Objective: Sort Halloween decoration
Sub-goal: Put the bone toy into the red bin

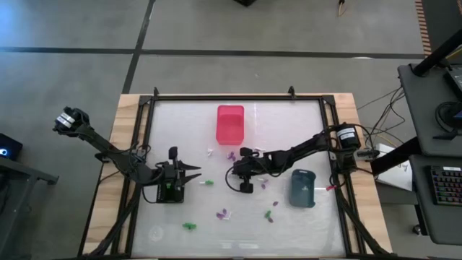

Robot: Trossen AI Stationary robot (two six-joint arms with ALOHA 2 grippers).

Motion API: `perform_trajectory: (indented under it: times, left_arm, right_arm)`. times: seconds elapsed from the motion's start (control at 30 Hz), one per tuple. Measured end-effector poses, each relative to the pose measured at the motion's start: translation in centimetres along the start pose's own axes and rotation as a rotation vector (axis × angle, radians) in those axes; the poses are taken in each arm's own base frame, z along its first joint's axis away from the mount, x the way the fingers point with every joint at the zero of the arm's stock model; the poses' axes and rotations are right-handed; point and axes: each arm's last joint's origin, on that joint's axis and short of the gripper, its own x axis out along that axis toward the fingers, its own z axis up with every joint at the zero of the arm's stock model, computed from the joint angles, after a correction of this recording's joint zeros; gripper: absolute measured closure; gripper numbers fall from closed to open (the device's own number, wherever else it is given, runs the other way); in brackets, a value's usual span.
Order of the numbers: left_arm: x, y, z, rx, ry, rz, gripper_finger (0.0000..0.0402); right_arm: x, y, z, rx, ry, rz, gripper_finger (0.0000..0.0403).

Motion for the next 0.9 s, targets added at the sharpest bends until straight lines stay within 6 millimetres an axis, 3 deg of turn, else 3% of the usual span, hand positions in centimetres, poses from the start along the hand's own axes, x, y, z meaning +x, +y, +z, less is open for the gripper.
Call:
perform_trajectory:
  times: [0.47, 0.77, 0.9]
  left_arm:
    - [-0.1, 0.1, 0.1, -0.010, -0.007, 0.000, 0.0324]
    - [-1.0, 0.9, 1.5, -0.062, -0.069, 0.001, 0.0324]
    - [-1.3, 1.3, 2.0, -0.083, -0.094, 0.002, 0.0324]
  right_arm:
    - [-1.4, 0.3, 1.3, 0.007, -0.046, 0.009, 0.0394]
    - [-2.9, 0.6, 2.1, -0.001, -0.061, 0.009, 0.0394]
    - [-4.0, -0.2, 3.4, 0.036, -0.142, -0.082, 0.0394]
